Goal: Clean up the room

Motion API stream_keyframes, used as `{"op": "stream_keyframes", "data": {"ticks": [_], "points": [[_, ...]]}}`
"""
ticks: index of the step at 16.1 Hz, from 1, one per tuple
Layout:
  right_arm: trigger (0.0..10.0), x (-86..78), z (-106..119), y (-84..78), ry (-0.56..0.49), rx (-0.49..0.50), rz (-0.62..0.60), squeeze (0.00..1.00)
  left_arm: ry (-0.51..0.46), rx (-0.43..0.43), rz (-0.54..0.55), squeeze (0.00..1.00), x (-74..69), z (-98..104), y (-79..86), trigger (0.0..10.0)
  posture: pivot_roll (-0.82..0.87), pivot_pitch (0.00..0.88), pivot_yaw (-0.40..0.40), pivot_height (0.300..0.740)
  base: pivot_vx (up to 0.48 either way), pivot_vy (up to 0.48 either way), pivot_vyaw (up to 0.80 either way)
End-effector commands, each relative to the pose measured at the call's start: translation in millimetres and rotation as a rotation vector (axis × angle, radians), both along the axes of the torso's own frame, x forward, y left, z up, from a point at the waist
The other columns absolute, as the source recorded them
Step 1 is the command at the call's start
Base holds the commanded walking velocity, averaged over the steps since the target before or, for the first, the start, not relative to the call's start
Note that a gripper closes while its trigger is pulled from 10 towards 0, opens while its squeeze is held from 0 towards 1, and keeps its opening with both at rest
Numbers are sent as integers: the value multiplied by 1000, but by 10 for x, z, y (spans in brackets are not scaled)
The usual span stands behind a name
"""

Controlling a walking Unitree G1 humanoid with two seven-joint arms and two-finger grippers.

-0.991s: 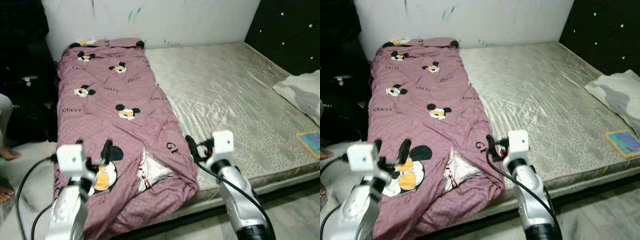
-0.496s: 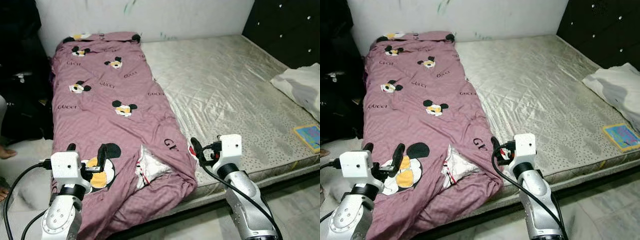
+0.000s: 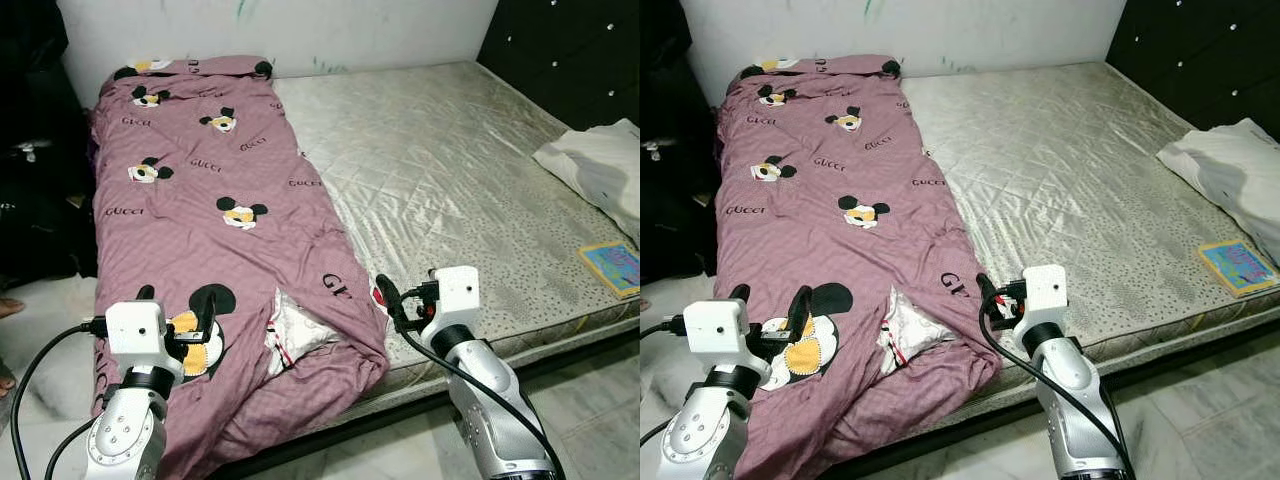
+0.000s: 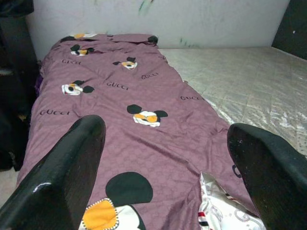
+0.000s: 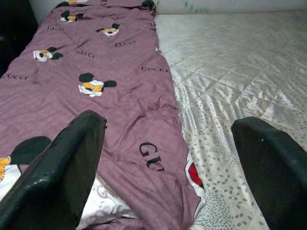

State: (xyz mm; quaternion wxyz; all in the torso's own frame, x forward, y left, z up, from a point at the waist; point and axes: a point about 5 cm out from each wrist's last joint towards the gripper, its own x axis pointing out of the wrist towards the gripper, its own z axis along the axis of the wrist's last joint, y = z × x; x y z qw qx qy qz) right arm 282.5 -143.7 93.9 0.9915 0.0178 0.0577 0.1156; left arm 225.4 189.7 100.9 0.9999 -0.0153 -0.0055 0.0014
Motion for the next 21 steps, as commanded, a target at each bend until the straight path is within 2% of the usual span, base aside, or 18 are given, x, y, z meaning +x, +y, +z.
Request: {"op": "stream_keyframes", "data": {"ticks": [1, 6, 15, 21], "points": [[10000, 14, 39, 2, -7, -2, 14, 0, -1, 0, -1, 0, 9, 24, -14, 10000, 58, 119, -58, 740, 0, 0, 0], [10000, 24, 47, 14, -4, -1, 33, 0, 2, -14, -1, 0, 27, 12, -26, 10000, 57, 118, -62, 736, 0, 0, 0], [10000, 36, 42, 39, -1, 3, 58, 0, 11, -28, -8, 0, 43, -6, -50, 10000, 57, 115, -67, 637, 0, 0, 0], [10000, 72, 9, 71, 8, -4, 84, 0, 11, -22, -27, 0, 62, -7, -87, 10000, 57, 105, -67, 637, 0, 0, 0]]}}
